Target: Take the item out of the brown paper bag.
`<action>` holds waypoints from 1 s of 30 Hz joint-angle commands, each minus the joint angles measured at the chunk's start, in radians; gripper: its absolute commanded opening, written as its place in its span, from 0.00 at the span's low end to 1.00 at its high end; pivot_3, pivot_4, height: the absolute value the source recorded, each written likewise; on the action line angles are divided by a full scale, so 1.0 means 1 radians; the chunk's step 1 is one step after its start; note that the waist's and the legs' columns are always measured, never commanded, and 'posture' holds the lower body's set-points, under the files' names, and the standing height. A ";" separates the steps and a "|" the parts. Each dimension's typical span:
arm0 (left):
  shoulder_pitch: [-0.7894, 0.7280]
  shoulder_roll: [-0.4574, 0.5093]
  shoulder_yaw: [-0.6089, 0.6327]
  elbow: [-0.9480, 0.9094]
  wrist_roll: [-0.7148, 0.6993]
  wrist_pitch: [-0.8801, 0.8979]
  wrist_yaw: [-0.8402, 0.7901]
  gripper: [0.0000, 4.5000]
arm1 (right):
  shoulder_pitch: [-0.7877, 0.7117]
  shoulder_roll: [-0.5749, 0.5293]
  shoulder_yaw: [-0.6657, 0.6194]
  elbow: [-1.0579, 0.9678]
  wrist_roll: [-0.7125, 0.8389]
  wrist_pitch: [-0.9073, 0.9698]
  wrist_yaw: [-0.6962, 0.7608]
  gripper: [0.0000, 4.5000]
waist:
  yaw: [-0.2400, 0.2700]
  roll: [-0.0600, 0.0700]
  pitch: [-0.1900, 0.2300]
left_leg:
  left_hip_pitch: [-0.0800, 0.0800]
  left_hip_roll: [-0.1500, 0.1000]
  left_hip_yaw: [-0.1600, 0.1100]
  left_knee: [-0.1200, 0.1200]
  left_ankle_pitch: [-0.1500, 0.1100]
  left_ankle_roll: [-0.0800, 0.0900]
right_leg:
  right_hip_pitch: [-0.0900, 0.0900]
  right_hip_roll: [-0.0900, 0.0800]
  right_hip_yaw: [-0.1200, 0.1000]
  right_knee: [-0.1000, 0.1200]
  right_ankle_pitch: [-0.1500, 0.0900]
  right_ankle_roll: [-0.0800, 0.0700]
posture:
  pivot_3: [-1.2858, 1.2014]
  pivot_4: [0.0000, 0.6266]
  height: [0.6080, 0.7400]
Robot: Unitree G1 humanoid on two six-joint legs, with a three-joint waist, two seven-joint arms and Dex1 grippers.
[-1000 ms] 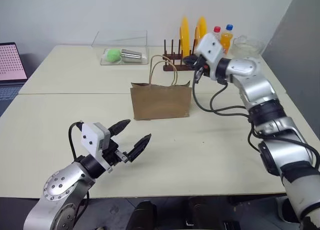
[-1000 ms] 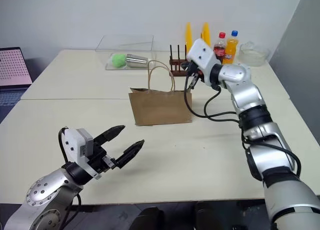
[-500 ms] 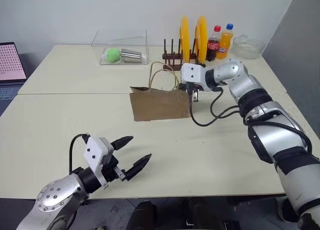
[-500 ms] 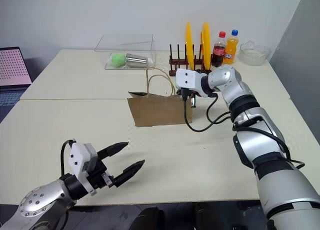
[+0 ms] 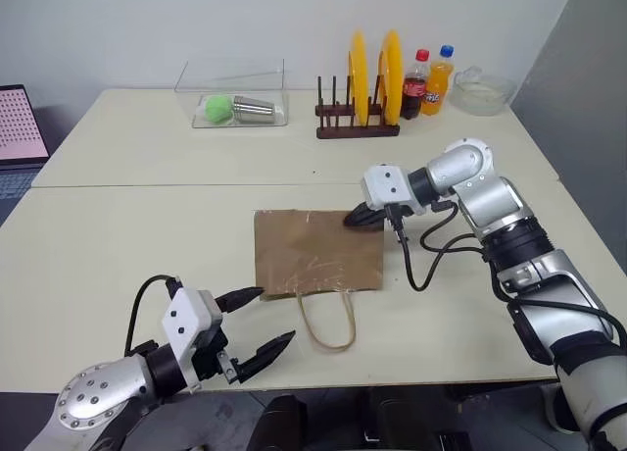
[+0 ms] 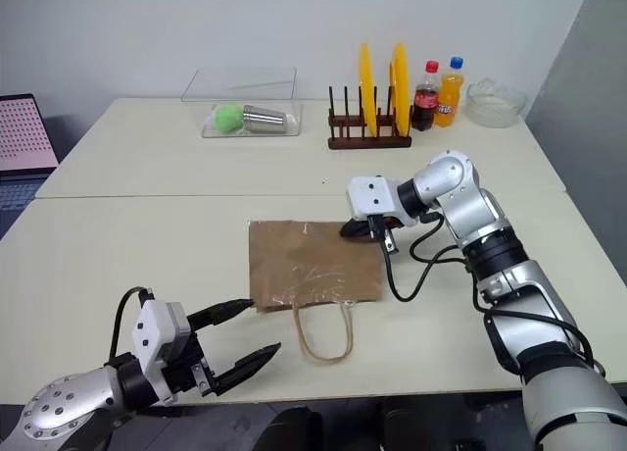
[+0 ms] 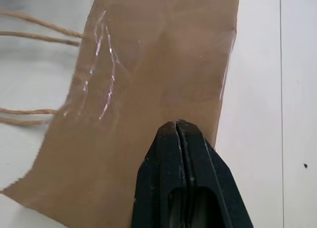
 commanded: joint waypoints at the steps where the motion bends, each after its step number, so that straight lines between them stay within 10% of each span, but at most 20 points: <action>1: -0.021 0.047 0.070 0.028 -0.017 -0.034 -0.050 1.00 | 0.017 -0.003 -0.072 -0.142 0.074 0.075 -0.048 0.01 | 0.000 0.000 0.000 | 0.000 0.000 0.000 0.000 0.000 0.000 | 0.000 0.000 0.000 0.000 0.000 0.000 | 0.52 0.24 1.00; 6: -0.158 0.115 0.085 0.123 0.022 -0.104 -0.104 1.00 | 0.140 -0.014 -0.161 -0.409 0.164 0.271 -0.171 0.01 | 0.008 0.000 0.000 | -0.001 0.000 -0.003 0.000 0.000 0.000 | 0.000 0.000 -0.002 0.000 0.000 0.000 | 0.52 0.24 1.00; 18: -0.446 0.208 -0.211 0.443 0.276 -0.606 -0.451 1.00 | 0.727 -0.272 -0.293 -1.067 0.394 0.679 -0.279 0.91 | 0.031 0.002 0.001 | -0.003 0.000 -0.004 -0.003 0.000 0.000 | 0.002 0.000 -0.004 -0.011 -0.002 0.005 | 0.52 0.24 1.00; 30: -0.618 0.089 -0.431 0.632 0.417 -0.849 -0.449 1.00 | 0.937 -0.340 -0.361 -1.269 0.521 0.808 -0.459 0.91 | 0.025 0.002 0.000 | -0.004 0.001 -0.002 -0.002 0.000 0.000 | 0.002 0.000 -0.004 -0.012 -0.001 0.008 | 0.52 0.24 1.00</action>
